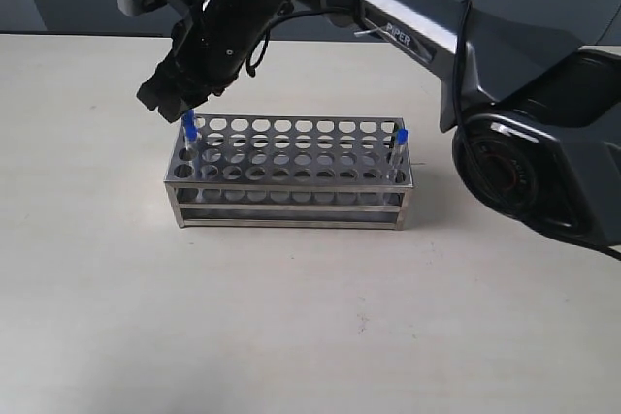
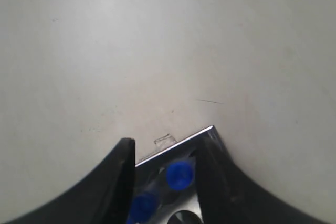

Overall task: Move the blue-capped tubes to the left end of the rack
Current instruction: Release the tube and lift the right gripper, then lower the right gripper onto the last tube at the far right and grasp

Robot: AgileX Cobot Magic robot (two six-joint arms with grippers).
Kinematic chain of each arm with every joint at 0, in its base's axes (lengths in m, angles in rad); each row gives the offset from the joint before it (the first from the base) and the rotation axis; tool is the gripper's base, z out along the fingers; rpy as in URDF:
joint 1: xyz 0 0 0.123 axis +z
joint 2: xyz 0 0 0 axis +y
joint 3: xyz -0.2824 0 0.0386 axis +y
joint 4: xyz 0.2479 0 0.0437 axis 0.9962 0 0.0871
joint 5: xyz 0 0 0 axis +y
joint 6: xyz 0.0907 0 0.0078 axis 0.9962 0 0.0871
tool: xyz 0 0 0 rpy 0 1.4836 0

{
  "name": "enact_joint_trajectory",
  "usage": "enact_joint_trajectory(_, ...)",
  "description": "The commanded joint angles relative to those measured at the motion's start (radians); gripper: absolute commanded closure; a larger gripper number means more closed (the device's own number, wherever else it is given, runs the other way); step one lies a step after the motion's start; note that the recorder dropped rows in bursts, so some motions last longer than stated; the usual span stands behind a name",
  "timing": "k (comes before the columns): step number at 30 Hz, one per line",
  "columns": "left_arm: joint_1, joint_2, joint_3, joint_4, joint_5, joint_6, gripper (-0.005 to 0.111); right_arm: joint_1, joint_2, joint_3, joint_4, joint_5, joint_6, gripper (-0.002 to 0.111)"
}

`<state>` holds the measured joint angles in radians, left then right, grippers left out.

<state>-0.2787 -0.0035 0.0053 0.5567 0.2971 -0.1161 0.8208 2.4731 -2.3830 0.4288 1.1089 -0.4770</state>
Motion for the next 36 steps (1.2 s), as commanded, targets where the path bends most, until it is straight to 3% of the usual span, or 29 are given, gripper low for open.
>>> enact_joint_trajectory(1, -0.004, 0.003, -0.005, -0.002, -0.006, -0.005, 0.106, 0.002, -0.009, 0.005, 0.016, 0.025, 0.006, 0.07)
enact_joint_trajectory(10, -0.004, 0.003, -0.005, -0.002, -0.006, -0.005, 0.106, -0.02, -0.11, 0.005, -0.096, 0.009, 0.098, 0.07)
enact_joint_trajectory(21, -0.004, 0.003, -0.005, -0.001, -0.006, -0.005, 0.106, -0.104, -0.196, 0.053, -0.338, 0.112, 0.325, 0.07)
enact_joint_trajectory(36, -0.004, 0.003, -0.005, -0.001, -0.006, -0.005, 0.106, -0.133, -0.506, 0.541, -0.49, 0.112, 0.433, 0.07)
